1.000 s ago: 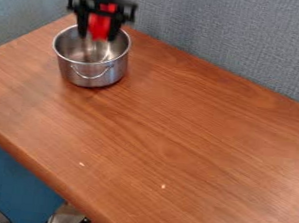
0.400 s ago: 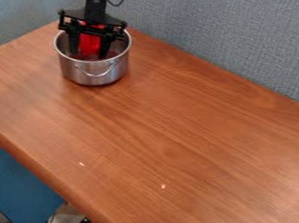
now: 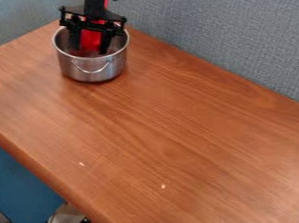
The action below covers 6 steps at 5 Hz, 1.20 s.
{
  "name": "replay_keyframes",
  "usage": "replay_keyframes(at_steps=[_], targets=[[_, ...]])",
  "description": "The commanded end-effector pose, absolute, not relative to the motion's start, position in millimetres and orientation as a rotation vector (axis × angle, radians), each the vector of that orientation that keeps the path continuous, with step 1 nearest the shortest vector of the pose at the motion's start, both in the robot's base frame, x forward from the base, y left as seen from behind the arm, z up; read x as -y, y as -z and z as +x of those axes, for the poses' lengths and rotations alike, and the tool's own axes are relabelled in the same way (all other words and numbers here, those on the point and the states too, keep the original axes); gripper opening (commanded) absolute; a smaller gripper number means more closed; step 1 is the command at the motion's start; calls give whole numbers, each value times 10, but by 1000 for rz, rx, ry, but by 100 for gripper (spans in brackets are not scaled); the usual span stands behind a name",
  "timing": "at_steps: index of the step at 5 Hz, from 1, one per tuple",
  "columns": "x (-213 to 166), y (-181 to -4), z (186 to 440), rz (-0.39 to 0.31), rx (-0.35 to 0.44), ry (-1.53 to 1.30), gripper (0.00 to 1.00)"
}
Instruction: Put the red object in the metal pot
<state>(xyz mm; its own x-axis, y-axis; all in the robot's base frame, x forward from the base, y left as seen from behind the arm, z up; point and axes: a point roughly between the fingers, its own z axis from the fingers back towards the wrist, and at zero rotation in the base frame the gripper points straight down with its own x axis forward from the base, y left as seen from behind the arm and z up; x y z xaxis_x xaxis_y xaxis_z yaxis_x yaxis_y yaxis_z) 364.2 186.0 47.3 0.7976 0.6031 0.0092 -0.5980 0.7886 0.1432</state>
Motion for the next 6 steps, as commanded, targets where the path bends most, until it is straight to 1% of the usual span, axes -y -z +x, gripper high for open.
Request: replay_keyframes(at_steps=[1,2,3,4,5,6], targets=[[-1927,-621,3606,123,-6,-709,0],[-1902,-580,3565,99,-26,-751,0],[-1823,-518,3479,126,-1,-773,0],[-1742,-450,3396,156,25,-793,100],[-1747,-360,3413,131,33,-853,0],[-1758,-278,3431,106,39,-916,0]])
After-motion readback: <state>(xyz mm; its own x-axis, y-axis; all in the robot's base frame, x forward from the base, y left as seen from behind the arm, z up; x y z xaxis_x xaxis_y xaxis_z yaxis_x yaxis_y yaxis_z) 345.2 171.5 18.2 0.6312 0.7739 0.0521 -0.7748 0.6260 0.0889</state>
